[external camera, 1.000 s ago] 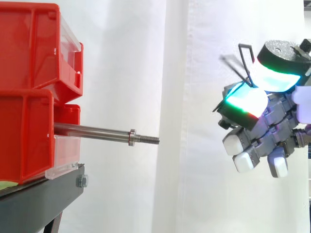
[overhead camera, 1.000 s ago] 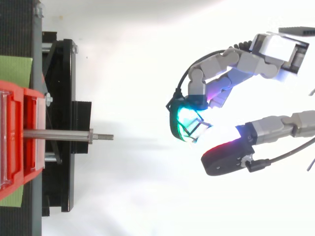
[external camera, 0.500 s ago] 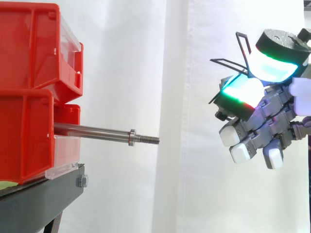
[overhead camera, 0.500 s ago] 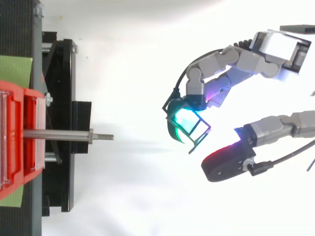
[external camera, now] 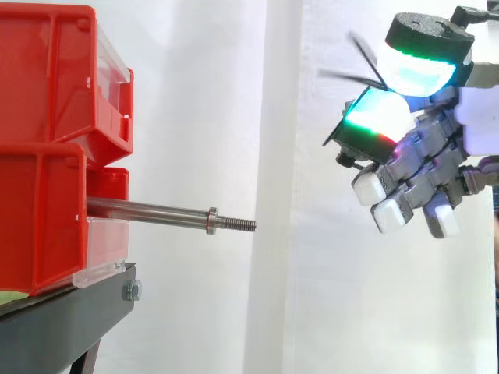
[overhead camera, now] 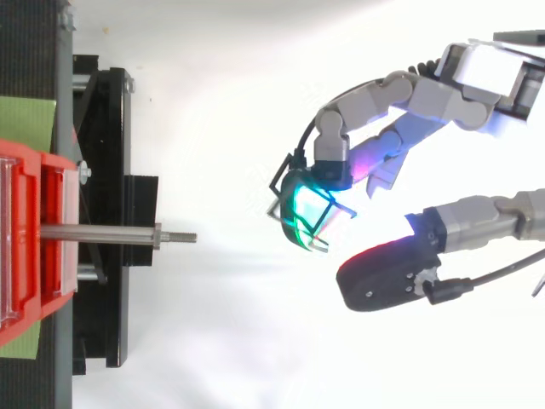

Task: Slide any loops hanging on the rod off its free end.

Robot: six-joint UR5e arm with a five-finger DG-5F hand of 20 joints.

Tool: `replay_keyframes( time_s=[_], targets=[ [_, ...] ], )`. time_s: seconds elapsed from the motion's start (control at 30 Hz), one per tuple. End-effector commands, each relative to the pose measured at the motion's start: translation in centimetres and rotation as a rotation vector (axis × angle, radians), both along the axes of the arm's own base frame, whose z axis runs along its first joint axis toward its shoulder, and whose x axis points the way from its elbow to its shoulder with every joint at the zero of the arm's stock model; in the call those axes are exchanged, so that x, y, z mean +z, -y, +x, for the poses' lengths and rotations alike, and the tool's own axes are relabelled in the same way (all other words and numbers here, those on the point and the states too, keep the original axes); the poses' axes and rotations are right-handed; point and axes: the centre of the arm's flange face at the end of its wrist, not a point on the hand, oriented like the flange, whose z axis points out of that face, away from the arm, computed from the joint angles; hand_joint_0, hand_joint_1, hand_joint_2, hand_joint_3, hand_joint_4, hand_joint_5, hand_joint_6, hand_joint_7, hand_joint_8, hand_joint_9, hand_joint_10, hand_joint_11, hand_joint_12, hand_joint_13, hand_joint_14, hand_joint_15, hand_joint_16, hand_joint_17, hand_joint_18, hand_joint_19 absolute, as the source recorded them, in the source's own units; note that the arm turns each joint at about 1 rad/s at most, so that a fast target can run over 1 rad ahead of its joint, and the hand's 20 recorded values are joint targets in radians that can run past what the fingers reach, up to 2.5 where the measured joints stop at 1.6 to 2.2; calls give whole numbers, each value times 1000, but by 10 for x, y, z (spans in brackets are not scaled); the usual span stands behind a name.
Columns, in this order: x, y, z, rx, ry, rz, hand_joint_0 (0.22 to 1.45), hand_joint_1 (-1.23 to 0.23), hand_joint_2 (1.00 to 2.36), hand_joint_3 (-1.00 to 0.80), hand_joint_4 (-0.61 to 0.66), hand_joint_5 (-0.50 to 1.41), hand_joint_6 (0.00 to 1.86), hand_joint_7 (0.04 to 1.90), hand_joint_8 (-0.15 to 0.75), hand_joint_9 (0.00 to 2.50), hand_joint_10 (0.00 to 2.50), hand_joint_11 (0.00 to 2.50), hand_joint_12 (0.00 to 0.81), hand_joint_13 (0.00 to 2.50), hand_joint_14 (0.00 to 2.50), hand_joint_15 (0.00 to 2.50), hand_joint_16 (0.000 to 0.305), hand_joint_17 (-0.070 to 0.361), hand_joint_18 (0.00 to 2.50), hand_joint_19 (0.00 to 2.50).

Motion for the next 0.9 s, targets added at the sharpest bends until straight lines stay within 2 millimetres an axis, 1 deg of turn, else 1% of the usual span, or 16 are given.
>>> replay_keyframes(
  time_s=[0.0, 0.13, 0.3, 0.43, 0.53, 0.6, 0.67, 0.87],
  targets=[
    [2, 0, 1, 1, 1, 0, 592, -751, 1010, -74, 163, -155, 834, 1033, 369, 888, 4, 180, 379, 905, 6, 164, 59, 133, 1066, 454],
    [2, 0, 1, 1, 1, 0, 612, -787, 1011, -145, 153, -171, 850, 1023, 347, 850, 5, 197, 363, 869, 6, 176, 55, 125, 1028, 473],
    [2, 0, 1, 1, 1, 0, 631, -820, 1012, -317, 136, -182, 852, 1035, 313, 799, 6, 197, 333, 831, 7, 189, 49, 110, 959, 500],
    [3, 0, 1, 1, 1, 0, 621, -814, 1011, -347, 134, -174, 850, 1043, 311, 807, 6, 193, 330, 836, 7, 188, 48, 109, 954, 503],
    [2, 0, 1, -1, 2, 0, 602, -751, 1011, -351, 127, -162, 847, 1081, 319, 841, 6, 197, 328, 847, 7, 192, 48, 108, 962, 527],
    [2, 0, 1, -1, 2, 0, 589, -671, 1011, -346, 120, -150, 844, 1094, 321, 857, 6, 189, 328, 854, 7, 195, 49, 109, 965, 537],
    [2, -1, 1, -4, 0, 0, 588, -633, 1011, -346, 132, -145, 839, 1113, 327, 863, 6, 186, 329, 857, 7, 199, 49, 109, 965, 545],
    [2, -5, 1, -12, 0, -1, 581, -601, 1013, -317, 118, -134, 836, 1142, 331, 885, 5, 185, 329, 866, 7, 203, 49, 110, 975, 560]
  ],
)
